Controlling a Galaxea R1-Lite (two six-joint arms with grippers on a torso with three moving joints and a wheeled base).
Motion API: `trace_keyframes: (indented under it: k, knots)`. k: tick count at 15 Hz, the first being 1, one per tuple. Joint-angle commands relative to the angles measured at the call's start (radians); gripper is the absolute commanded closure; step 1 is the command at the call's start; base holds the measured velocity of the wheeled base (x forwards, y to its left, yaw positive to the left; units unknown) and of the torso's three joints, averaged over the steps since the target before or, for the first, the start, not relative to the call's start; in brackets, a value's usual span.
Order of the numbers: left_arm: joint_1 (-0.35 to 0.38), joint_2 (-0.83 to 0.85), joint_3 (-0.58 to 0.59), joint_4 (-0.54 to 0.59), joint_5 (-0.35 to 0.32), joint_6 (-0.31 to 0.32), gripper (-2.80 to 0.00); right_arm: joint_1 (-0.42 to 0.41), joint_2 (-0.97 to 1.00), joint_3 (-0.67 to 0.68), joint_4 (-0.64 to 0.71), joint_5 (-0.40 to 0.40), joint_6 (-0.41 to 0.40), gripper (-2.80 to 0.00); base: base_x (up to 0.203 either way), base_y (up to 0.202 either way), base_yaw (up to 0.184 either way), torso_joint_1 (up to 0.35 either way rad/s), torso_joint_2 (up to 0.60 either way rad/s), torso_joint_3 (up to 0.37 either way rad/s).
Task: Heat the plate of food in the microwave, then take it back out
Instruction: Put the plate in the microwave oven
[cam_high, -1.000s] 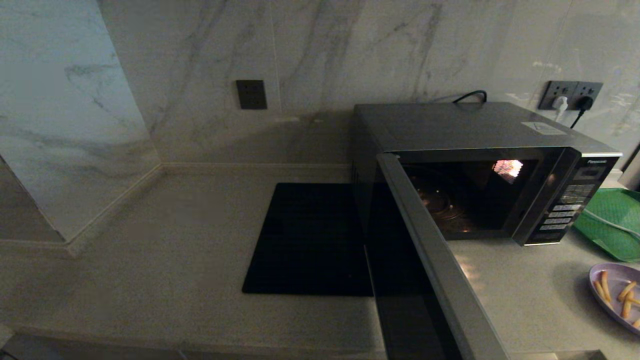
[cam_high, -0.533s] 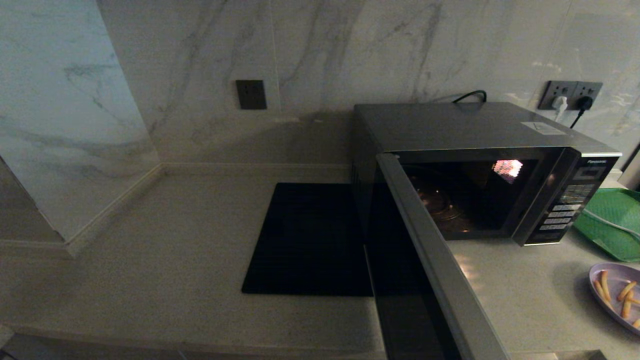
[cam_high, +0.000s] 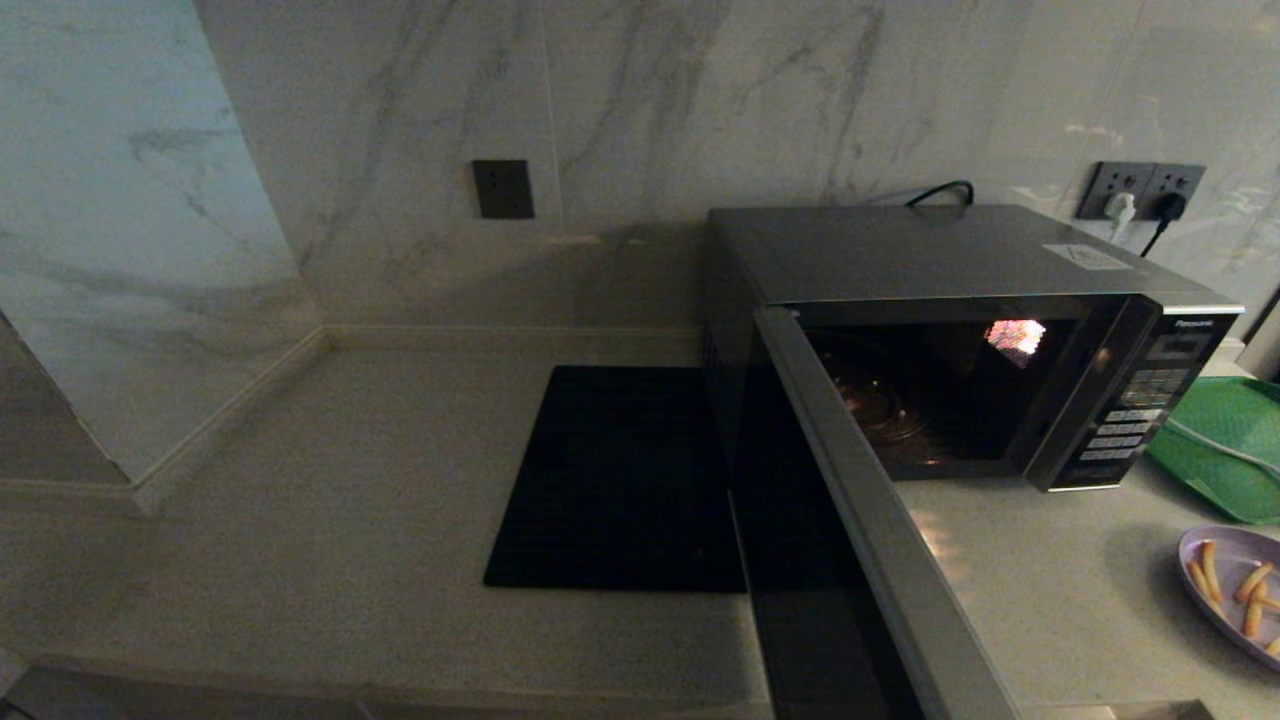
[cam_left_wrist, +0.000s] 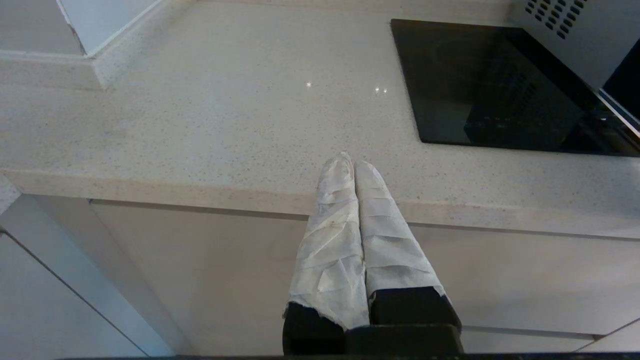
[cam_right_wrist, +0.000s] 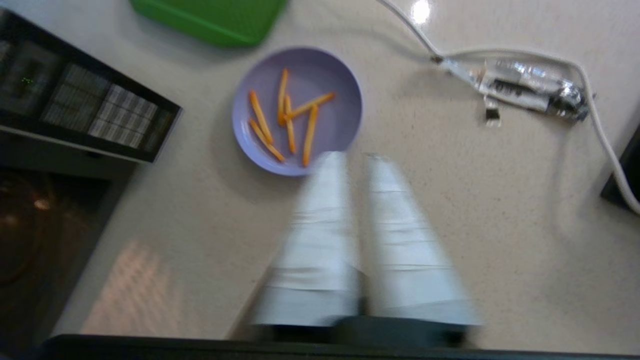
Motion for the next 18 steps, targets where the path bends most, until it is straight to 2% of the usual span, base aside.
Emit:
trace_keyframes:
  k: [1,6,10,13,15,18]
  knots:
    - [0.000,0.000,0.000,0.000,0.000,-0.001,0.00,0.000,0.128,-0.011,0.001,0.001,-0.001,-2.80,0.000,0.000,0.000,0.000,0.00,0.000]
    - [0.000,0.000,0.000,0.000,0.000,-0.001,0.00,0.036,0.494,-0.163,-0.008,0.003,0.025,-2.80,0.000,0.000,0.000,0.000,0.00,0.000]
    - [0.000,0.000,0.000,0.000,0.000,-0.001,0.00,0.098,0.648,-0.241,-0.009,-0.001,0.068,-2.80,0.000,0.000,0.000,0.000,0.00,0.000]
    - [0.000,0.000,0.000,0.000,0.000,-0.001,0.00,0.124,0.732,-0.189,-0.025,-0.046,0.086,-2.80,0.000,0.000,0.000,0.000,0.00,0.000]
    - [0.000,0.000,0.000,0.000,0.000,-0.001,0.00,0.126,0.760,-0.130,-0.107,-0.061,0.098,-2.80,0.000,0.000,0.000,0.000,0.00,0.000]
    - [0.000,0.000,0.000,0.000,0.000,-0.001,0.00,0.127,0.769,-0.052,-0.179,-0.159,0.113,-2.80,0.000,0.000,0.000,0.000,0.00,0.000]
